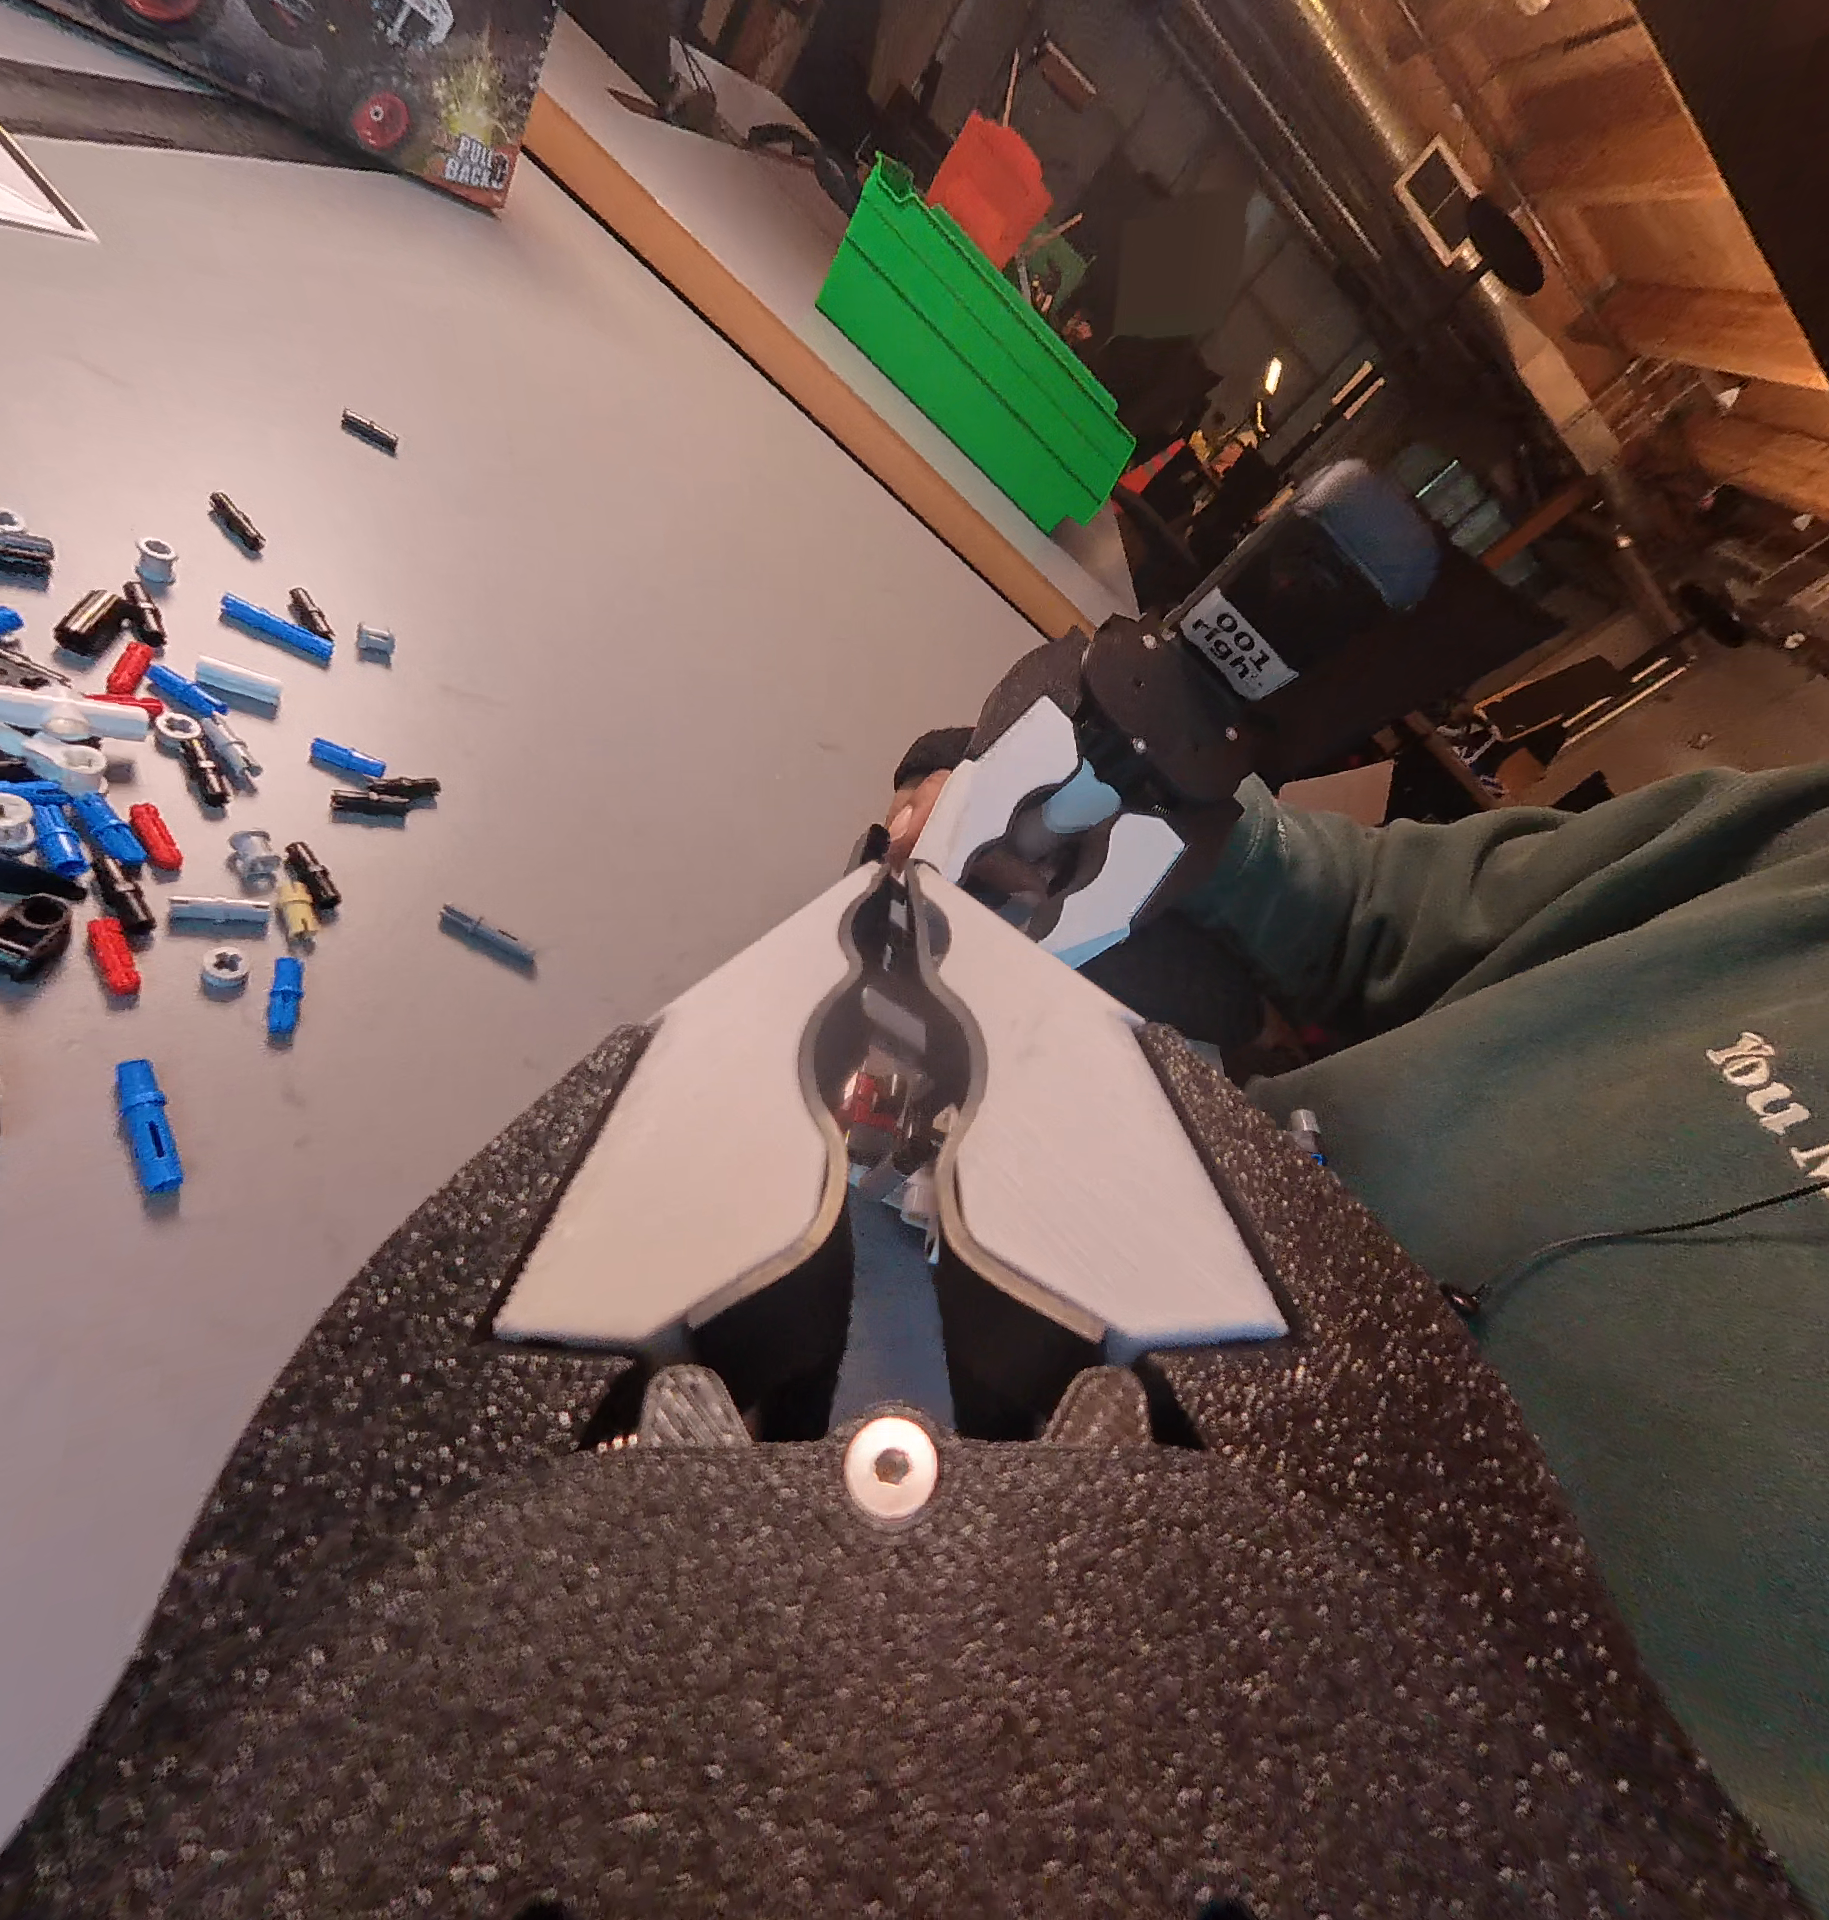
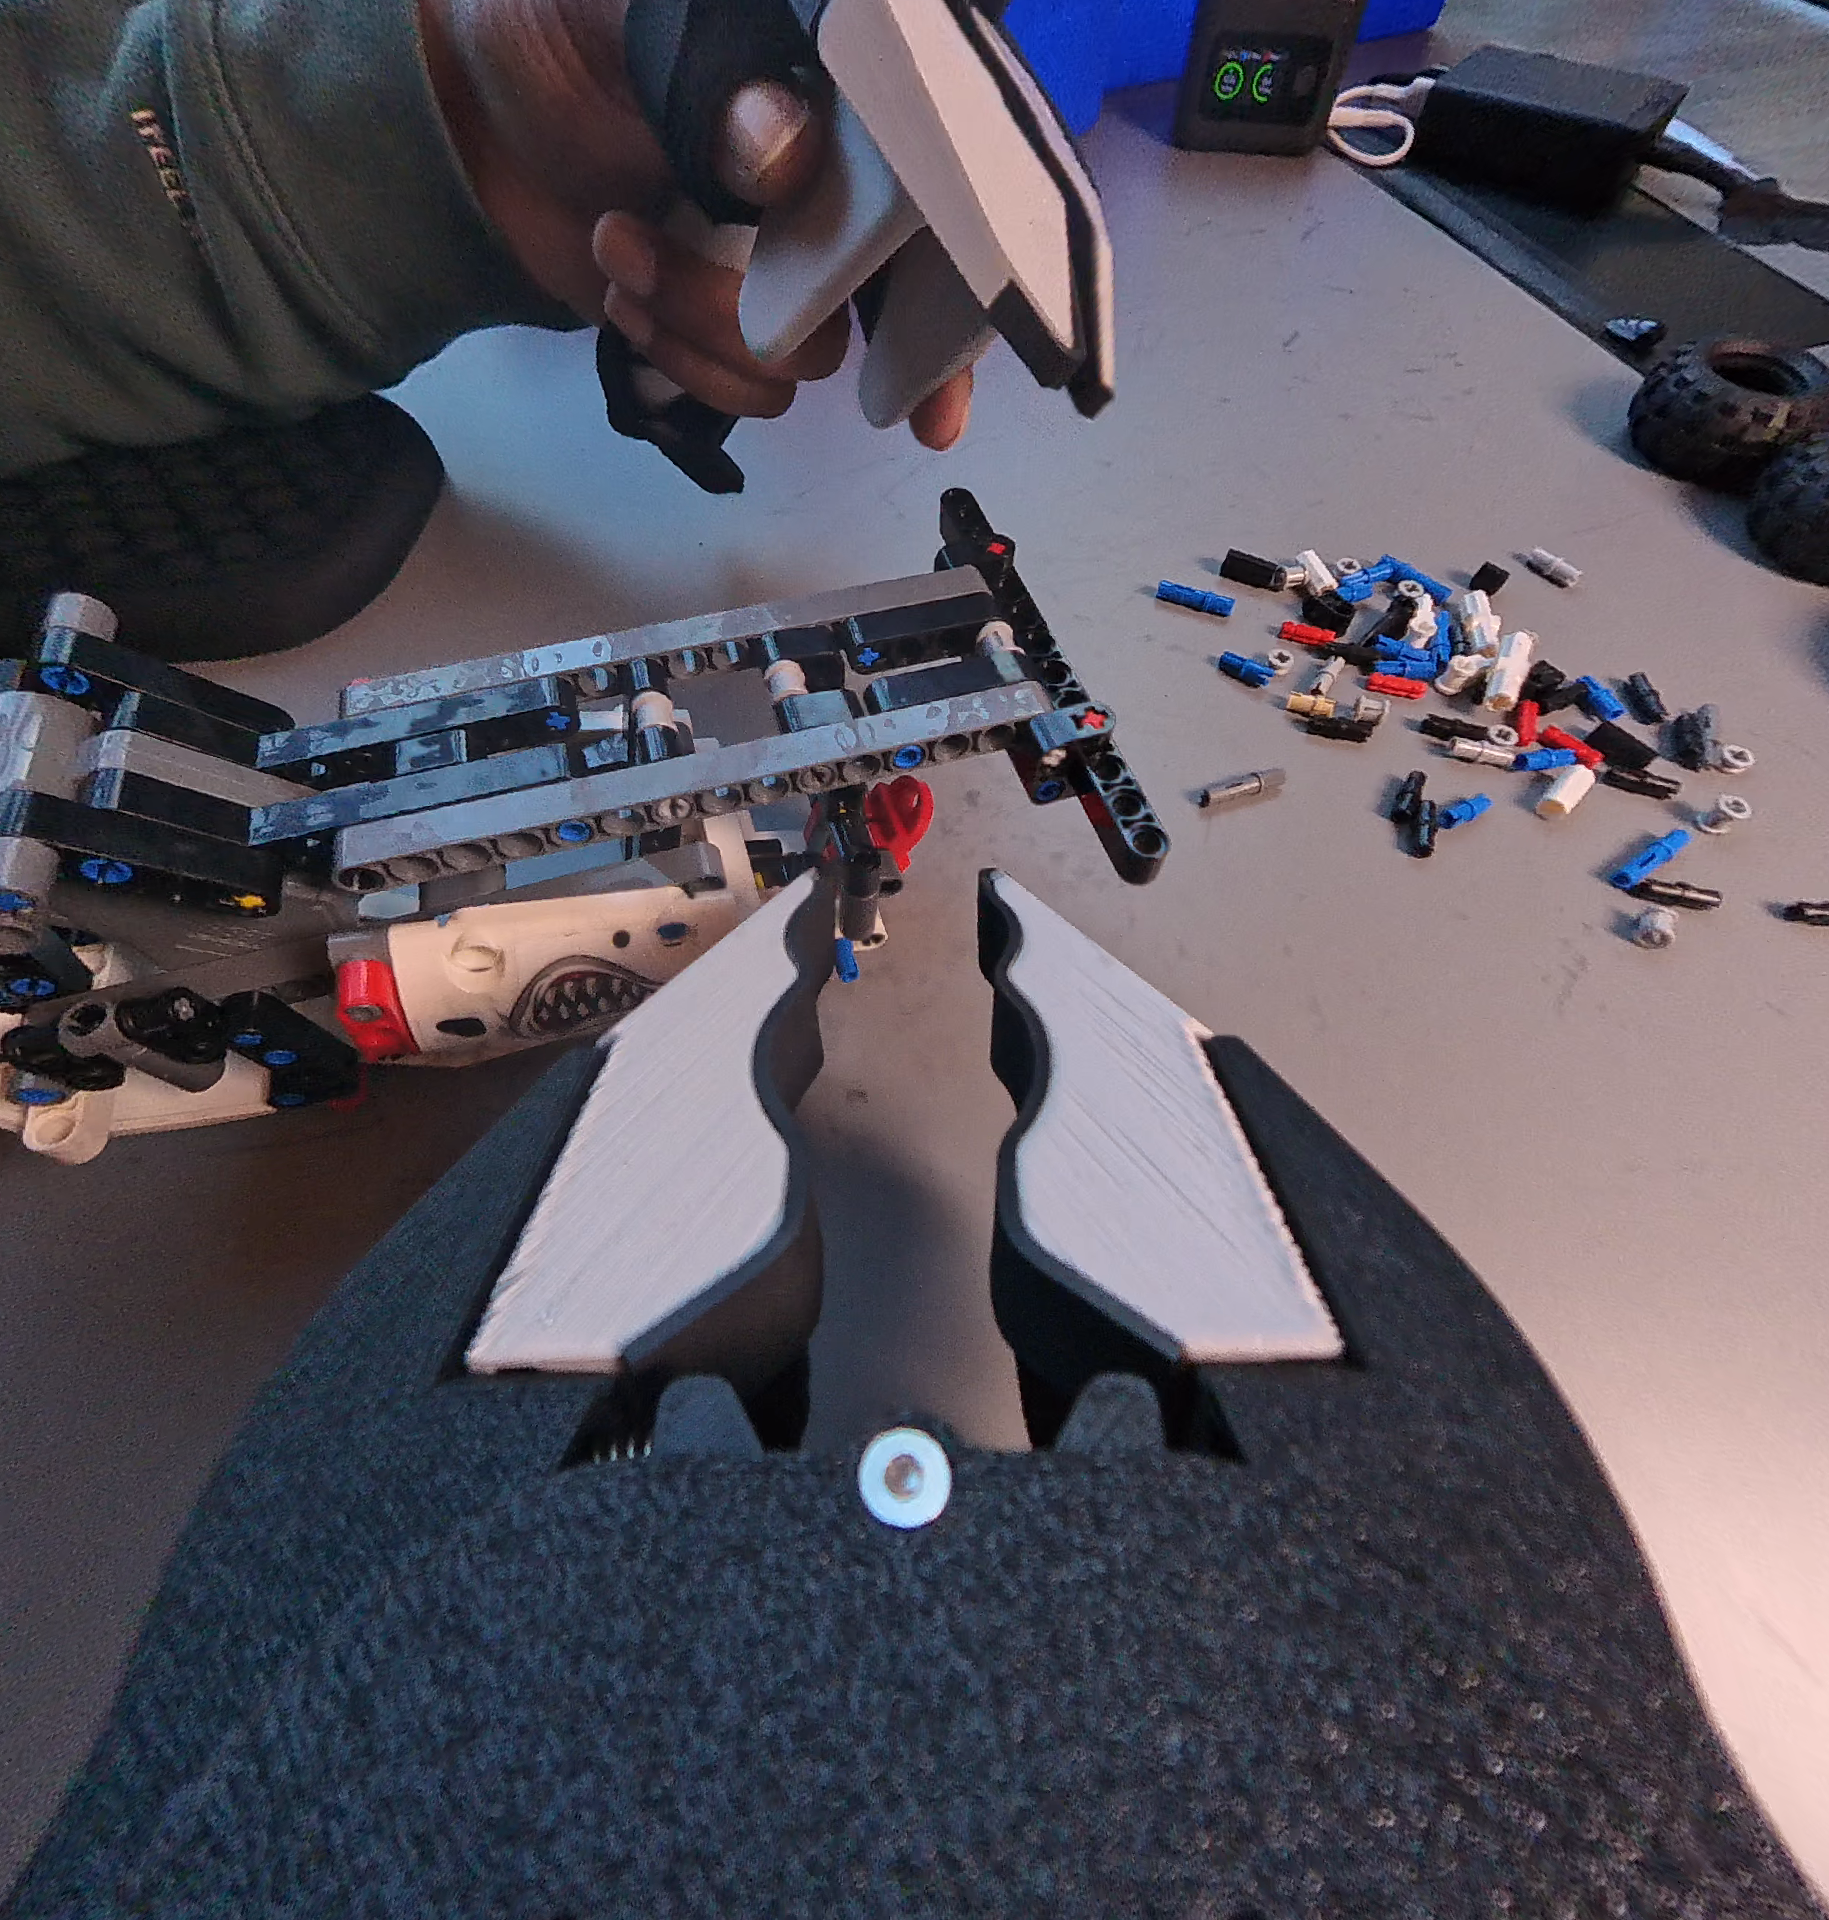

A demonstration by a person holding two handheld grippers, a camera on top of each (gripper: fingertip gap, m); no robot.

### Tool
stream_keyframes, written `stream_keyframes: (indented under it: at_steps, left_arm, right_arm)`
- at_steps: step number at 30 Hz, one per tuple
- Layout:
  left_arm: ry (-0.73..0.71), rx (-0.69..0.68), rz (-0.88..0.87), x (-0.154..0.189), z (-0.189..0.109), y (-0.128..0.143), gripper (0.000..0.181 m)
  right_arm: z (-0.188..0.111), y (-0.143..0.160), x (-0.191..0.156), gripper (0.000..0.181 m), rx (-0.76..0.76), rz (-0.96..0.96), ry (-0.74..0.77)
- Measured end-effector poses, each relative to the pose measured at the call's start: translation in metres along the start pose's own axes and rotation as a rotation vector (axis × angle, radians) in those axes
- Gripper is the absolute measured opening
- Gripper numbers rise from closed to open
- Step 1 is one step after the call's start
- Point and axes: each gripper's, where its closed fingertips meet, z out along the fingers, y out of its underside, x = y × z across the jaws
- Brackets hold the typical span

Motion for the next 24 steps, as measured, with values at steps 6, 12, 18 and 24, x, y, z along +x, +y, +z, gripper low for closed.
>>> stream_keyframes:
  at_steps: [6, 12, 18, 24]
  left_arm:
    - [0.019, 0.016, -0.056, -0.009, -0.003, 0.003, 0.032]
    - [0.076, -0.060, -0.086, -0.004, 0.002, 0.020, 0.046]
    - [0.166, -0.093, -0.032, 0.020, 0.004, 0.023, 0.039]
    - [0.184, -0.068, -0.037, 0.020, -0.001, 0.020, 0.044]
  right_arm:
    - [0.017, -0.002, -0.008, 0.011, -0.039, -0.077, -0.033]
    - [0.011, -0.022, -0.017, 0.008, 0.071, -0.301, 0.021]
    - [0.008, -0.036, -0.020, 0.007, 0.099, -0.383, 0.015]
    - [0.004, -0.050, -0.022, 0.007, 0.127, -0.521, 0.023]
